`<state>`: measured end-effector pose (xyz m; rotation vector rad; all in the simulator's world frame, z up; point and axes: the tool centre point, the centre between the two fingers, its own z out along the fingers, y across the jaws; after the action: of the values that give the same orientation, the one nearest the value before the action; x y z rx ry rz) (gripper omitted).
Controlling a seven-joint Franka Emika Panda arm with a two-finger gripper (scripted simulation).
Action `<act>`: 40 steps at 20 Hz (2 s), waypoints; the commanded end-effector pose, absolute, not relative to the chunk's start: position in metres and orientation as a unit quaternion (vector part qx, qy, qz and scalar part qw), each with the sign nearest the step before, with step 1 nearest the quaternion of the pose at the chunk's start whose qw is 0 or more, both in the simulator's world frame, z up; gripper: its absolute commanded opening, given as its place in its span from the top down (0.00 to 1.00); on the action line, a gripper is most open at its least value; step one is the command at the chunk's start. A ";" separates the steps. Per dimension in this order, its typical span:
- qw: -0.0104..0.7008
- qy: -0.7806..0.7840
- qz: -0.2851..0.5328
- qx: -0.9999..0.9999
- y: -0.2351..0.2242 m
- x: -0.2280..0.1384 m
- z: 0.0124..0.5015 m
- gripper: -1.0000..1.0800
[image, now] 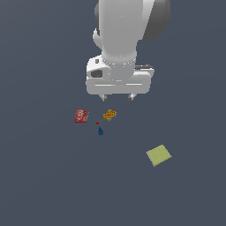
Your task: Pick up a designated object from a clutter of objects.
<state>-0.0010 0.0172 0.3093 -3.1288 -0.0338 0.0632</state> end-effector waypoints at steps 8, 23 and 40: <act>0.004 0.000 0.022 -1.000 0.019 0.002 0.306 0.04; 0.002 0.100 0.018 -0.995 0.052 0.035 0.272 0.04; 0.000 0.267 0.012 -0.964 0.116 0.078 0.203 0.04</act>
<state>0.0745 0.1104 0.2097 -3.0400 0.7916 0.0411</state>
